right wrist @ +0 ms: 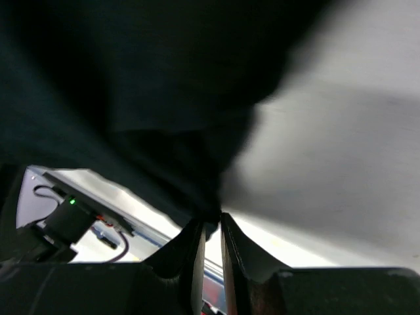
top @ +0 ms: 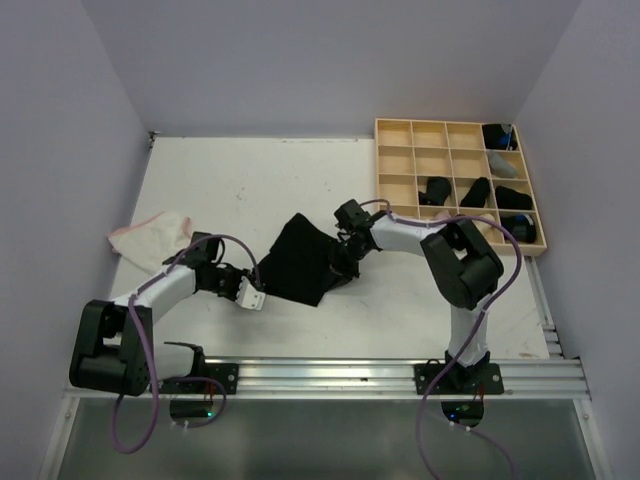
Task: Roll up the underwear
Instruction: Fold the underwear
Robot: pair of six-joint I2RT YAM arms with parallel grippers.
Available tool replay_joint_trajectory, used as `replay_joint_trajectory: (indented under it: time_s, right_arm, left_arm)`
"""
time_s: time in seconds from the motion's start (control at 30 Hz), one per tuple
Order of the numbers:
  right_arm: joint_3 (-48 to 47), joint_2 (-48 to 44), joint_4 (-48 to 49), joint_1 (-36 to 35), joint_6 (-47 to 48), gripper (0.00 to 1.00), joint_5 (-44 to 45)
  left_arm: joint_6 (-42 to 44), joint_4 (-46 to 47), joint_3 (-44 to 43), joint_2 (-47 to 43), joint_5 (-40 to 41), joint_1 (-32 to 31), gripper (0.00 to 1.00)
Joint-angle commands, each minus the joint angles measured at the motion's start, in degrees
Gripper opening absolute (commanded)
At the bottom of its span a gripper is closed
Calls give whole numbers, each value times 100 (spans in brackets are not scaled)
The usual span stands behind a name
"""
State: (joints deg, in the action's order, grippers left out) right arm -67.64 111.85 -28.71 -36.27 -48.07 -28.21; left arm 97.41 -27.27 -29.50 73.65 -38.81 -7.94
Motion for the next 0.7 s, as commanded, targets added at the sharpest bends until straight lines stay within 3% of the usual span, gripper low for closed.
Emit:
replay_joint_trajectory:
  time_s: [0.0, 0.2, 0.4, 0.5, 0.67]
  right_arm:
    - [-750, -216, -2, -3, 315, 20, -343]
    - [-1497, -656, 40, 313, 904, 21, -361]
    - [-1920, -113, -196, 770, 1309, 24, 69]
    - [-2113, 274, -257, 894, 1432, 26, 61]
    - [-2455, 644, -310, 911, 1800, 26, 306]
  left_arm:
    - [313, -726, -425, -289, -434, 109, 33]
    - [1060, -2457, -1075, -834, -724, 346, 41]
    - [1088, -3512, -1628, -1134, -979, 417, 40]
    - [317, -3095, -1743, -967, -1163, 408, 41]
    - [-2248, -1548, -1823, -624, -823, -135, 36]
